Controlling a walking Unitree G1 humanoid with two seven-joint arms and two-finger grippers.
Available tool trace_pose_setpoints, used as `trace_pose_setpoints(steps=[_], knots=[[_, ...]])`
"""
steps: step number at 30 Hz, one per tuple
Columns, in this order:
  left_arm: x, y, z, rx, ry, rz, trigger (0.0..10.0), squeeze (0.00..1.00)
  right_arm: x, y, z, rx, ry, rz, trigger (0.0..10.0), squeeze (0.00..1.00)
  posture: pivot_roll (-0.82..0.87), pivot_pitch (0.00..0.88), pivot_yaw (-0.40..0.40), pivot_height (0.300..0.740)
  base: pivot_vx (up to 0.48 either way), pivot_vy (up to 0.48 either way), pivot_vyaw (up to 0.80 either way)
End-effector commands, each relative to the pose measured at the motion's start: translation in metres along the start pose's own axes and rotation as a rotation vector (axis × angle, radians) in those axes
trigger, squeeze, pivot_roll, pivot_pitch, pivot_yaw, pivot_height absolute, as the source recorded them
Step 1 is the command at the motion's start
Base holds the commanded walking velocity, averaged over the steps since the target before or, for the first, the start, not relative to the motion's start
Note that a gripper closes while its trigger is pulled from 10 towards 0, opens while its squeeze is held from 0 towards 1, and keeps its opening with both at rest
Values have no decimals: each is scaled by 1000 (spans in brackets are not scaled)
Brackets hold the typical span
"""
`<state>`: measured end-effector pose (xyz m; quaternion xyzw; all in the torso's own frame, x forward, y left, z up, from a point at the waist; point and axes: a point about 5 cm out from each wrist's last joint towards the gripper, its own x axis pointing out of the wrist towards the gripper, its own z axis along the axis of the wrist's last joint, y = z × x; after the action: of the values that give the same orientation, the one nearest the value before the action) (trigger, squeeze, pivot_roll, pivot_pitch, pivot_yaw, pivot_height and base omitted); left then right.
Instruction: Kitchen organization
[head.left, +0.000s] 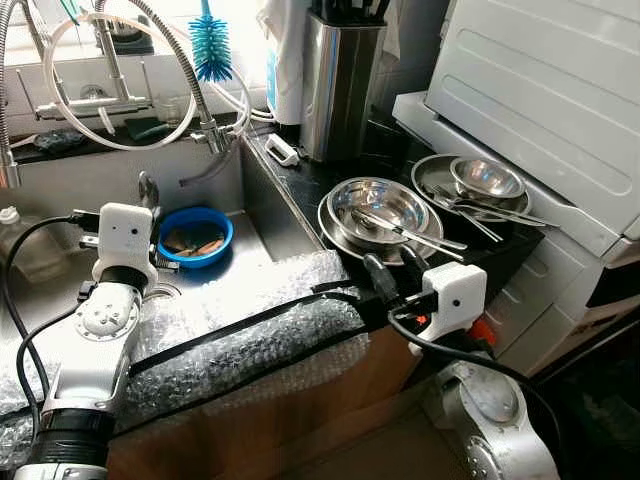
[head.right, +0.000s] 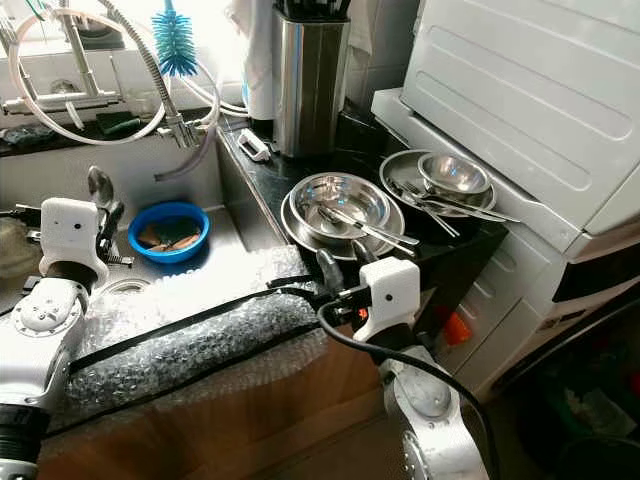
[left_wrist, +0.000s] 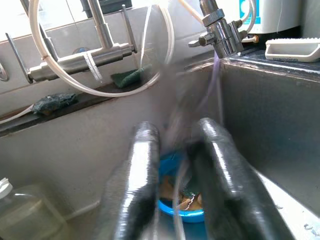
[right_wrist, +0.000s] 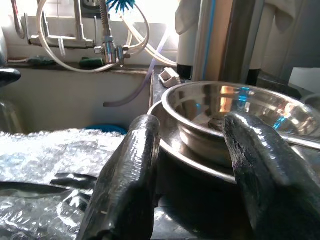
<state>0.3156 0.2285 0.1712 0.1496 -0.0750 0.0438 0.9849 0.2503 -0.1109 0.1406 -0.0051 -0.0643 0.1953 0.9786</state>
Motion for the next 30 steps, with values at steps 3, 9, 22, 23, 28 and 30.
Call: trace_pose_setpoints(steps=[3,9,22,23,28,30], knots=[[-4,-13,-11,-22,44,-36,10000,1000,1,-1,-1,-7,7,-8,10000,0,-67,0,-85,740,0,0,0],[-3,-13,-6,-26,18,-21,10000,1000,1,-3,-1,-7,8,-20,10000,0,-69,0,-85,740,0,0,0],[0,0,48,4,-246,43,10000,0,-1,-15,-13,-1,75,-115,10000,0,-67,0,-87,740,0,0,0],[-1,1,51,8,-255,42,10000,0,-1,-16,-14,-4,82,-127,10000,0,-64,0,-89,740,0,0,0],[-4,3,54,34,-264,31,10000,0,-3,-16,-20,-2,119,-127,10000,0,-62,0,-88,740,0,0,0],[-6,3,52,42,-256,29,10000,0,-4,-15,-22,10,128,-125,10000,0,-58,0,-90,740,0,0,0]])
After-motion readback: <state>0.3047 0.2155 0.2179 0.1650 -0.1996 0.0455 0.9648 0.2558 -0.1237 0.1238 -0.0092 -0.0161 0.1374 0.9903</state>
